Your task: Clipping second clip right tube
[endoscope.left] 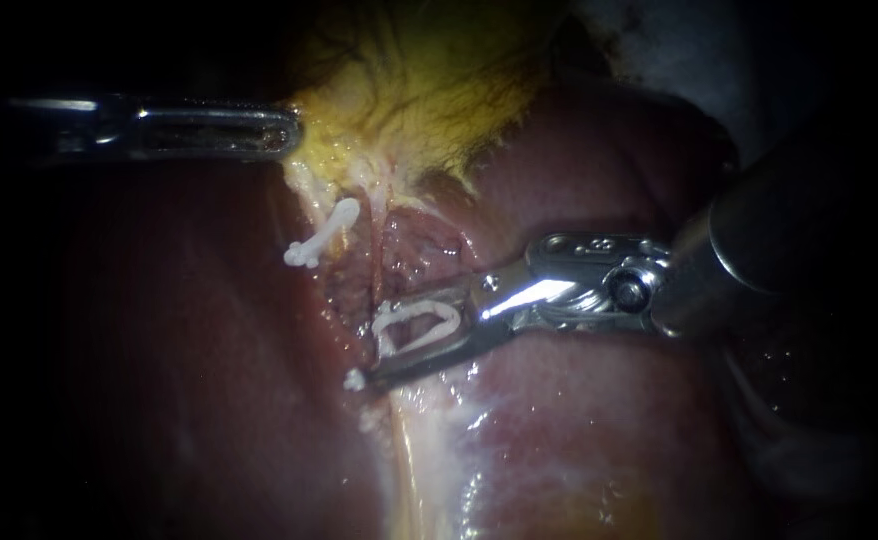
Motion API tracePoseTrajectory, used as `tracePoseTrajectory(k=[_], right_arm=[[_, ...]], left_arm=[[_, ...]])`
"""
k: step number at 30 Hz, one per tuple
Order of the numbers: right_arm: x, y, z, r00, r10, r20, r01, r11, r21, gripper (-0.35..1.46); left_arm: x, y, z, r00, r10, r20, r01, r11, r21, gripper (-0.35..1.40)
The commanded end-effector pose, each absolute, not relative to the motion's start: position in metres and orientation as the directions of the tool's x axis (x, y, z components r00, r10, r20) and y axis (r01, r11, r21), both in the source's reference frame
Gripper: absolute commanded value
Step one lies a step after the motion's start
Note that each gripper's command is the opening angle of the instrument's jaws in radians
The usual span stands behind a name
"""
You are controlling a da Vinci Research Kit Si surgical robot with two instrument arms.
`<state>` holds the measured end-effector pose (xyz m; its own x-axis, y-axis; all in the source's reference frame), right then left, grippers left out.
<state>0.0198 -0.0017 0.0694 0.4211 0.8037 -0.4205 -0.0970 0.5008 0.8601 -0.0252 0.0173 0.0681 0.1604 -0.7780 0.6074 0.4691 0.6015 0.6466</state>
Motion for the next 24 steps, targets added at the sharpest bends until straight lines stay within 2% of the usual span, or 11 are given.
tracePoseTrajectory(k=[1,13,24], right_arm=[[0.0197,-0.0016,0.0691,0.422,0.804,-0.420,-0.096,0.500,0.861,0.51],[0.0172,-0.0001,0.0662,0.418,0.811,-0.410,-0.094,0.487,0.868,0.52],[0.0157,0.0004,0.0683,0.417,0.808,-0.417,-0.098,0.496,0.863,0.53]], left_arm=[[-0.0252,0.0173,0.0682,0.160,-0.778,0.607,0.469,0.602,0.647,-0.35],[-0.0250,0.0174,0.0683,0.161,-0.778,0.608,0.467,0.602,0.647,-0.35],[-0.0249,0.0174,0.0683,0.161,-0.778,0.607,0.466,0.603,0.648,-0.35]])
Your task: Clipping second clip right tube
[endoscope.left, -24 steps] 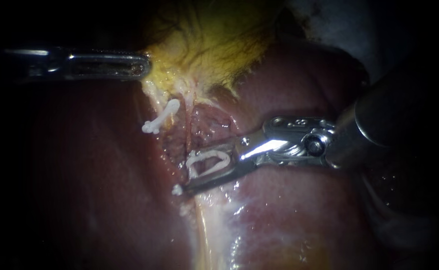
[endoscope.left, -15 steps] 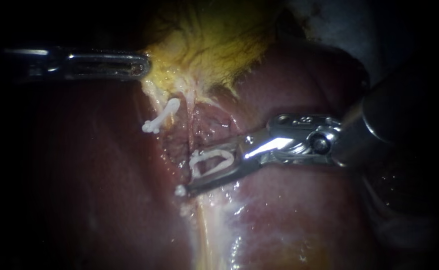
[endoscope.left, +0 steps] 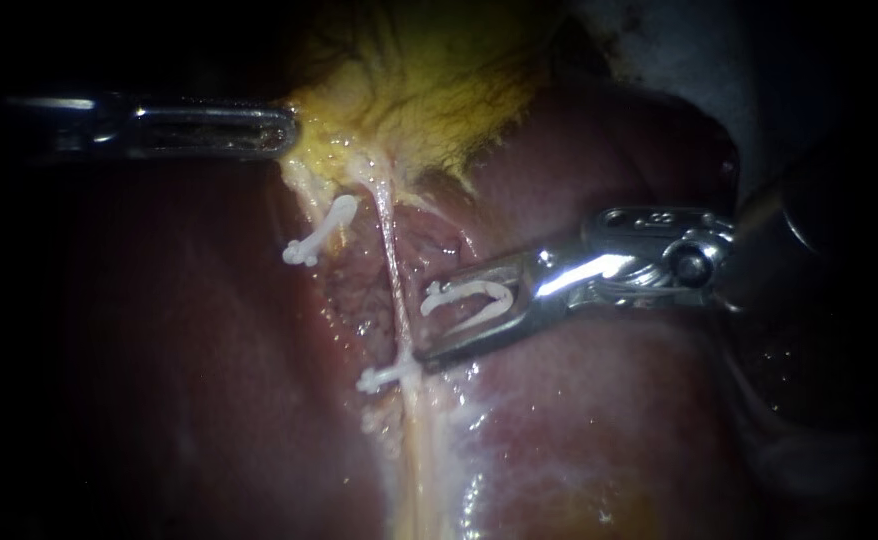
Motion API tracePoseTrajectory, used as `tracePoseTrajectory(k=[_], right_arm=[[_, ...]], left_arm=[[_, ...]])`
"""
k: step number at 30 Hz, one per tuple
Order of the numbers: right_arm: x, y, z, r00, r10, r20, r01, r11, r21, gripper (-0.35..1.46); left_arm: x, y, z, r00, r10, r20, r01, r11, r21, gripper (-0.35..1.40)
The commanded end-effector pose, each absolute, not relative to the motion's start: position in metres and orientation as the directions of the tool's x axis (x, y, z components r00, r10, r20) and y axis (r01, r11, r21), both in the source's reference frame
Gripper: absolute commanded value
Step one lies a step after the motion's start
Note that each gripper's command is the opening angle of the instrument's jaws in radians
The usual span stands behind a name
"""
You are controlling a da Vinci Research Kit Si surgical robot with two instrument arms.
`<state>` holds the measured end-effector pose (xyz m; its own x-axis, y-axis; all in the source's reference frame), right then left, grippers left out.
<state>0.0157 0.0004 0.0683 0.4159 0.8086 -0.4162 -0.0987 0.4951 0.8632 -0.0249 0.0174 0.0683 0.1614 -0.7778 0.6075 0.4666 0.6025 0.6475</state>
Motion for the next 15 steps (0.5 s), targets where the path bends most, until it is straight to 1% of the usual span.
tracePoseTrajectory(k=[1,11,14,15], right_arm=[[0.0158,0.0003,0.0685,0.417,0.807,-0.418,-0.098,0.497,0.862,0.53],[0.0184,-0.0007,0.0716,0.412,0.803,-0.431,-0.107,0.512,0.852,0.56],[0.0190,-0.0012,0.0724,0.398,0.805,-0.439,-0.100,0.514,0.852,0.57],[0.0192,-0.0013,0.0726,0.390,0.813,-0.433,-0.087,0.500,0.861,0.57]], left_arm=[[-0.0249,0.0174,0.0683,0.161,-0.778,0.607,0.466,0.603,0.648,-0.35],[-0.0249,0.0174,0.0684,0.161,-0.778,0.608,0.466,0.603,0.648,-0.35],[-0.0249,0.0174,0.0684,0.161,-0.778,0.607,0.466,0.603,0.648,-0.35],[-0.0249,0.0174,0.0684,0.161,-0.778,0.607,0.466,0.603,0.648,-0.35]])
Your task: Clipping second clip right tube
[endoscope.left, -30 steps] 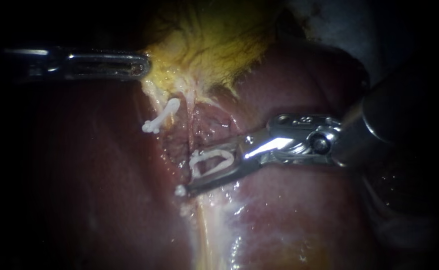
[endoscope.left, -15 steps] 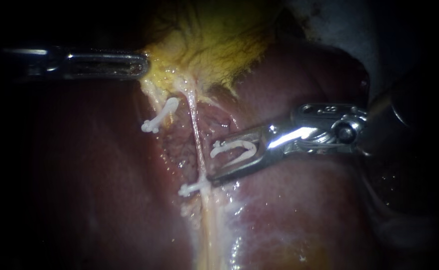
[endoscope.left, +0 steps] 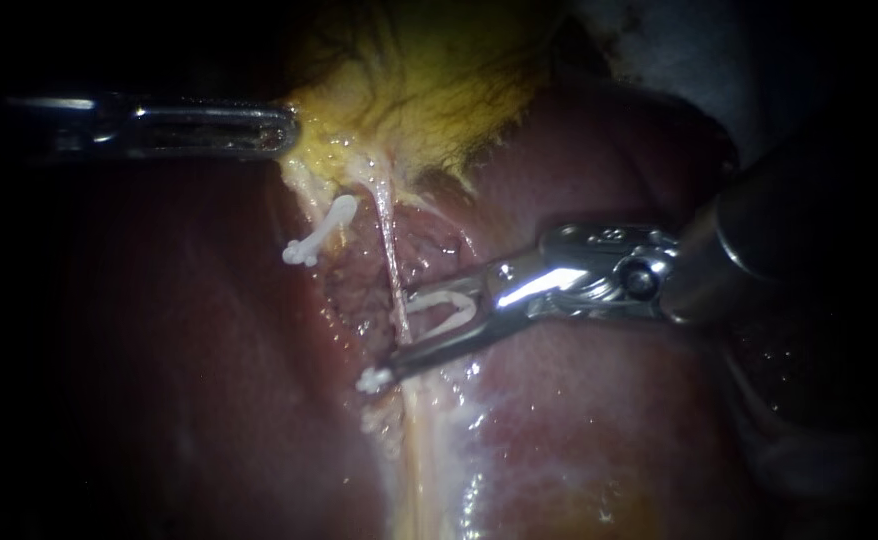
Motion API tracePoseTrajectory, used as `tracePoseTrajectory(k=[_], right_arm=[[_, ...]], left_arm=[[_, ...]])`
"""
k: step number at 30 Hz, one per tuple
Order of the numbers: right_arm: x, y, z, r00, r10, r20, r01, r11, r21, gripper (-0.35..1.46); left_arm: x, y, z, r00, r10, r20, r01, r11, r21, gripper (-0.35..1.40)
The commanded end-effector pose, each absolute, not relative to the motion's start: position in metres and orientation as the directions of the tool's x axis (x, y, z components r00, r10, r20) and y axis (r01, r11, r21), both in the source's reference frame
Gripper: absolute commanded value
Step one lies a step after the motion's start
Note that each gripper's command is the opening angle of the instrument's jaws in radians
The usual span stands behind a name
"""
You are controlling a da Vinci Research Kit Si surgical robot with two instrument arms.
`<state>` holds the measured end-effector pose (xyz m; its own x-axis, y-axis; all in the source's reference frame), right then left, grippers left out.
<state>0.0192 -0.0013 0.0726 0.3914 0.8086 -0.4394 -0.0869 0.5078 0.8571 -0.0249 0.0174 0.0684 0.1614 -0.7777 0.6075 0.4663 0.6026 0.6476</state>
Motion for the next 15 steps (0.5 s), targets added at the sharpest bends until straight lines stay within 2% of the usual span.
tracePoseTrajectory(k=[1,6,15], right_arm=[[0.0193,-0.0013,0.0727,0.382,0.818,-0.430,-0.076,0.492,0.867,0.57],[0.0201,-0.0013,0.0727,0.300,0.880,-0.368,0.010,0.383,0.924,0.57],[0.0206,-0.0022,0.0708,0.273,0.907,-0.319,0.179,0.278,0.944,0.53]], left_arm=[[-0.0249,0.0174,0.0684,0.161,-0.778,0.608,0.466,0.603,0.648,-0.35],[-0.0249,0.0174,0.0684,0.161,-0.778,0.608,0.466,0.603,0.648,-0.35],[-0.0249,0.0174,0.0684,0.161,-0.778,0.608,0.466,0.603,0.648,-0.35]])
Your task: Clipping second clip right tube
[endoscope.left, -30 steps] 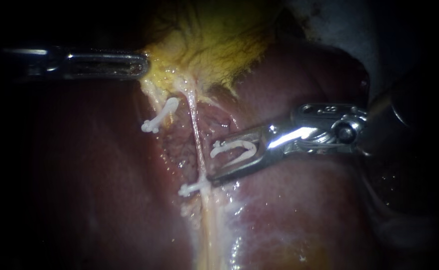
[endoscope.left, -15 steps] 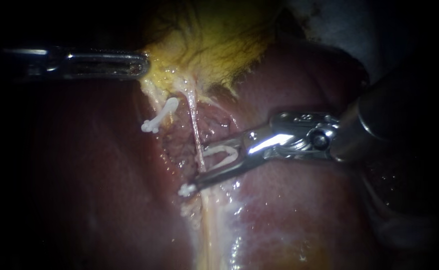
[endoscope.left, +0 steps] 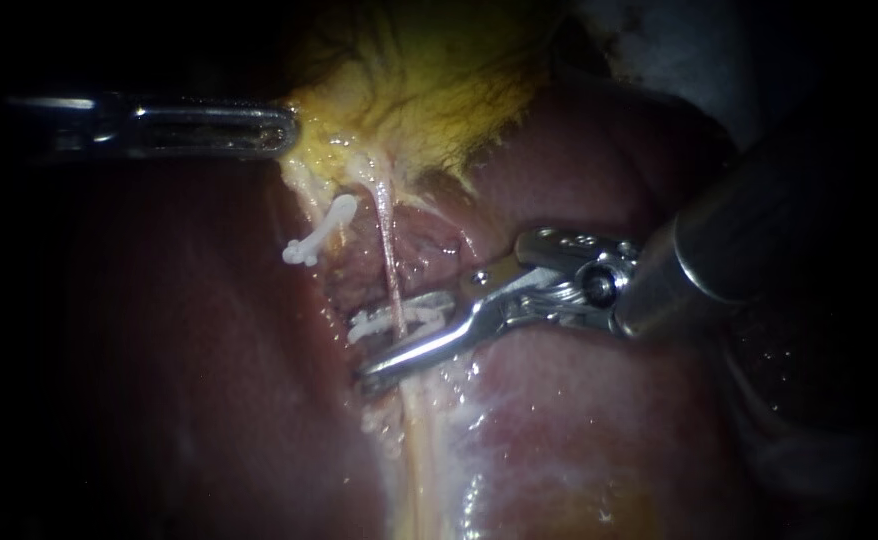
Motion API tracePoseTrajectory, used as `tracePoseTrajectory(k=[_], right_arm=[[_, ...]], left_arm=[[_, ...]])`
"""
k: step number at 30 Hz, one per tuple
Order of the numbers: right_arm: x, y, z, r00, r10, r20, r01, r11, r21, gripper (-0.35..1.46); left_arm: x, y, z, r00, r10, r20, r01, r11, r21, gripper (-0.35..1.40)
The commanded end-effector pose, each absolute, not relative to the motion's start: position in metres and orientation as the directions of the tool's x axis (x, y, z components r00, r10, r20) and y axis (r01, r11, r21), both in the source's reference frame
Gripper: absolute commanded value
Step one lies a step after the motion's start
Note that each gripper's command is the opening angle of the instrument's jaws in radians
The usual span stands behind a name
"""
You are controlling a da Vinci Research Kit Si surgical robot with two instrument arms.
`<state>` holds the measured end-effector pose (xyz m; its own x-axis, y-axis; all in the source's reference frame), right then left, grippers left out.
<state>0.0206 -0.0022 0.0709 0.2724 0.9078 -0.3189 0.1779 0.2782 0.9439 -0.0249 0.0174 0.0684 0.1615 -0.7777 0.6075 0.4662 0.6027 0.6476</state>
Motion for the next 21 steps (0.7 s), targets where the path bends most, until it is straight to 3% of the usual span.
tracePoseTrajectory(k=[1,4,12,21], right_arm=[[0.0207,-0.0022,0.0703,0.274,0.907,-0.319,0.197,0.272,0.942,0.53],[0.0209,-0.0022,0.0692,0.282,0.905,-0.319,0.232,0.258,0.938,0.52],[0.0212,-0.0013,0.0690,0.265,0.914,-0.308,0.220,0.253,0.942,0.46],[0.0210,-0.0009,0.0695,0.256,0.919,-0.301,0.209,0.251,0.945,0.07]], left_arm=[[-0.0249,0.0174,0.0684,0.161,-0.778,0.608,0.466,0.603,0.648,-0.35],[-0.0249,0.0174,0.0684,0.161,-0.778,0.608,0.466,0.603,0.648,-0.35],[-0.0249,0.0174,0.0684,0.161,-0.778,0.608,0.466,0.603,0.648,-0.35],[-0.0249,0.0175,0.0684,0.161,-0.778,0.608,0.466,0.603,0.648,-0.35]])
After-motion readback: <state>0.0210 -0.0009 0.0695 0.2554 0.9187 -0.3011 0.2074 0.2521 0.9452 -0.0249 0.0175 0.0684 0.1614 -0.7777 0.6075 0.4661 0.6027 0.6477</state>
